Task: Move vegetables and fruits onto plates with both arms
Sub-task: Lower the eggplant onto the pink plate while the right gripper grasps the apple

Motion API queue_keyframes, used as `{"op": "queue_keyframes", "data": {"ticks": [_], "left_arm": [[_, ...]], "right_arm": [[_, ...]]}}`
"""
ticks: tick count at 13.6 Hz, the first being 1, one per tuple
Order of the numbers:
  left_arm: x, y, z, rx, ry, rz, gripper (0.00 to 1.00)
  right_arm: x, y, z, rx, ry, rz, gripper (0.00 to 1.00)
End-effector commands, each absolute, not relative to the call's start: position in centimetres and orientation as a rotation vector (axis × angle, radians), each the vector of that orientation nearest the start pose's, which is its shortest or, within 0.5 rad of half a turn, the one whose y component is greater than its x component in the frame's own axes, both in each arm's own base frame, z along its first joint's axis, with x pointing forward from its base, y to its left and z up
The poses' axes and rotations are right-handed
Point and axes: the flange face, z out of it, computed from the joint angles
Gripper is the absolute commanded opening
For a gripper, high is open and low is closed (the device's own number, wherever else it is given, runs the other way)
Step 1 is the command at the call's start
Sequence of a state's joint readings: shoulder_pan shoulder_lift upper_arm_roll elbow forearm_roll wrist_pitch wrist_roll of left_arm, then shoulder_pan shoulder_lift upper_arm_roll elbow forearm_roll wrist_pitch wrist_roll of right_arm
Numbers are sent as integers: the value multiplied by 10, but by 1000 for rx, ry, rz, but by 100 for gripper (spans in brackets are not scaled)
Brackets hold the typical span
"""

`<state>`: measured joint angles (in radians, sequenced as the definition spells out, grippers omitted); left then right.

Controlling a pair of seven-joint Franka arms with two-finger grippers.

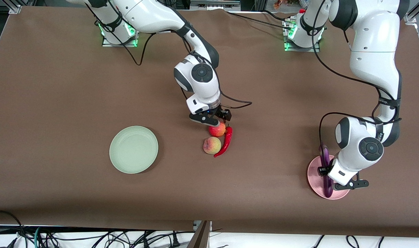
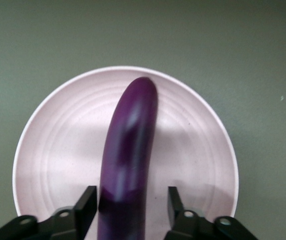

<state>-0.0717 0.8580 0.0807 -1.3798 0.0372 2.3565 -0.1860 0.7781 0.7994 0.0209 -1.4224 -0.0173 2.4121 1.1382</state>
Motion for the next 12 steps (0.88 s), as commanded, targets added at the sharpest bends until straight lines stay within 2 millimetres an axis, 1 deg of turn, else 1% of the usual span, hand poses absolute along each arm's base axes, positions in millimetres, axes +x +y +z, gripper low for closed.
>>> {"op": "queue_keyframes", "data": {"ticks": [1,2,3,4,5,6,9,10,11,12], "left_arm": [[759,-16,240,-3082,-216,-274,100],[760,-21,247,-3098,-226,-269,100],[761,-35,253,-3117,-218,-248,100],[764,-51,265,-3132,-193,-237,100],[764,-63,267,-3136,-170,-222,100],[763,-76,267,-3142,-148,-222,100],[755,-128,264,-3196,-98,-205,100],[752,-141,261,-3220,-97,-195,100],[749,-153,257,-3231,-86,-182,100],[746,-161,254,-3232,-72,-176,100]], "right_arm": [[534,539,225,-2935,504,-212,100],[532,541,222,-2935,498,-212,100],[532,541,220,-2932,498,-214,100],[532,541,217,-2929,499,-216,100],[533,541,216,-2922,498,-222,100],[533,541,214,-2921,497,-223,100],[533,540,214,-2921,497,-224,100],[534,540,214,-2922,496,-225,99],[535,539,214,-2924,491,-232,95],[536,538,215,-2926,486,-245,94]]}}
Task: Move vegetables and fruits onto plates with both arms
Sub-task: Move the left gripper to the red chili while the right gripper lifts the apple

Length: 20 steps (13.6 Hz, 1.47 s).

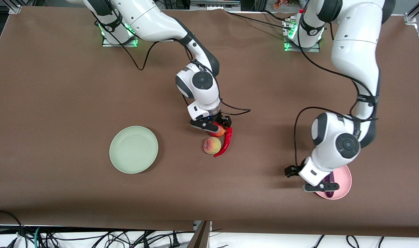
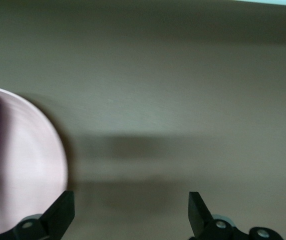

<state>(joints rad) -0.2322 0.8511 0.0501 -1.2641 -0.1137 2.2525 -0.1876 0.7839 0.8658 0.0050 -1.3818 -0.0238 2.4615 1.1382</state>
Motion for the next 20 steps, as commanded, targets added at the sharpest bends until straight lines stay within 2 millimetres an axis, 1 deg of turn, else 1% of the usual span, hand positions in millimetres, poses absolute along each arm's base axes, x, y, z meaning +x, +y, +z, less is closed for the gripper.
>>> {"op": "queue_keyframes", "data": {"ticks": [1,2,3,4,6,7,8,9,12,13,14,15,16,17,18,19,20], "left_arm": [[743,-173,252,-3233,-48,-168,100],[740,-183,250,-3234,-26,-167,100],[739,-187,247,-3234,-20,-164,100],[737,-193,241,-3234,-9,-151,100],[730,-213,233,-3237,20,-130,100],[728,-221,229,-3237,30,-122,100],[724,-232,226,-3237,45,-115,100],[721,-238,223,-3236,60,-110,100],[719,-242,218,-3235,72,-102,100],[715,-256,218,-3236,100,-98,100],[707,-276,218,-3246,129,-92,100],[696,-295,213,-3252,162,-63,100],[689,-304,209,-3252,181,-46,100],[686,-311,210,-3253,198,-42,100],[680,-322,209,-3250,225,-36,100],[672,-332,206,-3243,252,-16,100],[659,-341,195,-3233,282,28,100]], "right_arm": [[536,538,214,-2926,483,-245,90],[536,538,214,-2927,481,-245,86],[536,538,214,-2928,477,-247,79],[536,538,214,-2932,465,-254,70],[539,537,219,-2932,453,-266,41],[541,535,222,-2930,457,-268,28],[540,536,226,-2928,455,-267,20],[541,536,235,-2919,455,-271,20],[540,532,264,-2943,460,-252,20],[540,529,279,-2955,447,-245,20],[538,525,289,-2993,413,-219,20],[542,514,298,-3031,381,-193,20],[546,502,310,-3054,354,-177,20],[553,484,321,-3070,341,-162,21],[564,459,328,-3095,310,-141,21],[577,429,332,-3122,222,-118,21],[599,371,330,-3152,78,-43,21]]}}
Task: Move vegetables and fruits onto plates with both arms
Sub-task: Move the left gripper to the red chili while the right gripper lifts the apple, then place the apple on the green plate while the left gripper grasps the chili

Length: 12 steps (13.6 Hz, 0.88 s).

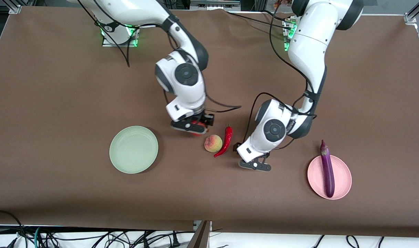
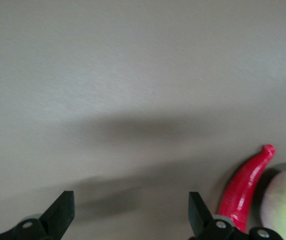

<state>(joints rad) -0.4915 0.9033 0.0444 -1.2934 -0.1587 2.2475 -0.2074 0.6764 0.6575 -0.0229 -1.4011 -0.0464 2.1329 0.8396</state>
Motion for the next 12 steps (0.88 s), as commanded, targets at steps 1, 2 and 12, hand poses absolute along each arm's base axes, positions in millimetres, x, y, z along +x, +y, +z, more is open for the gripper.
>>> {"op": "queue_keyframes", "data": {"ticks": [1,2,12], "left_arm": [[655,-344,194,-3230,292,41,100],[649,-352,193,-3240,312,57,100],[630,-377,212,-3260,375,145,100]], "right_arm": [[613,334,324,-3168,-10,-7,23],[629,295,321,-3173,-101,12,25],[680,175,300,-3149,-289,19,99]]}}
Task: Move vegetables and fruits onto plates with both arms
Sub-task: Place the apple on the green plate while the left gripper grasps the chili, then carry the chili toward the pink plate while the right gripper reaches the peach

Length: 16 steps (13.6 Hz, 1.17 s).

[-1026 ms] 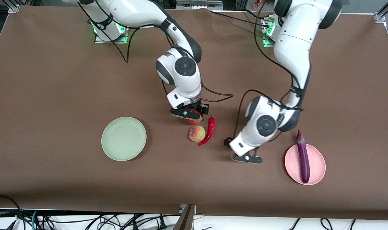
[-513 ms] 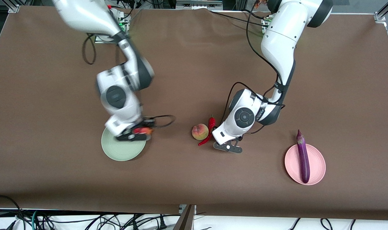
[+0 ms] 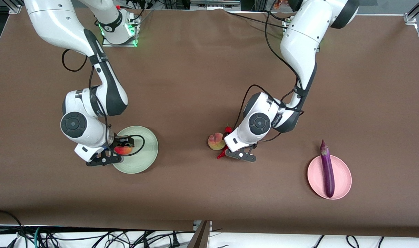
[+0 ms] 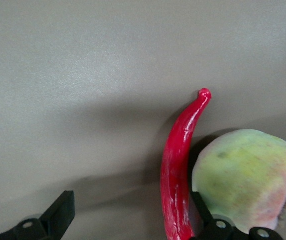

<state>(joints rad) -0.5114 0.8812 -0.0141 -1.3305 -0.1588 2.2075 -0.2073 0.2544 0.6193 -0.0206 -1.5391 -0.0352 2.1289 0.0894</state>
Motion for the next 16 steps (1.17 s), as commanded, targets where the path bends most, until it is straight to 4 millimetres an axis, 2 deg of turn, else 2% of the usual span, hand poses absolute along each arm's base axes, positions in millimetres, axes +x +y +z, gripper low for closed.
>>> {"op": "queue_keyframes", "data": {"ticks": [1,2,4,7,8,9,10,12,13,15,16], "left_arm": [[625,-383,210,-3263,391,181,100],[620,-386,208,-3263,402,212,100],[613,-386,197,-3253,403,251,100],[609,-390,188,-3259,398,265,100],[609,-390,185,-3259,397,262,100],[612,-389,185,-3264,392,245,95],[614,-389,185,-3273,390,212,87],[616,-390,170,-3283,380,168,70],[618,-388,164,-3289,368,138,53],[620,-387,159,-3294,358,115,36],[621,-386,158,-3295,355,115,24]], "right_arm": [[678,183,301,-3134,-229,22,99],[675,195,304,-3112,-144,26,99],[664,244,310,-3069,17,31,99],[640,325,298,-3055,234,35,99],[638,345,294,-3045,304,29,99],[635,363,290,-3037,370,28,99],[634,377,288,-3018,416,4,99],[632,395,283,-2970,475,-62,99],[630,400,277,-2959,503,-70,99],[627,409,270,-2936,555,-87,99],[625,415,265,-2922,577,-97,99]]}}
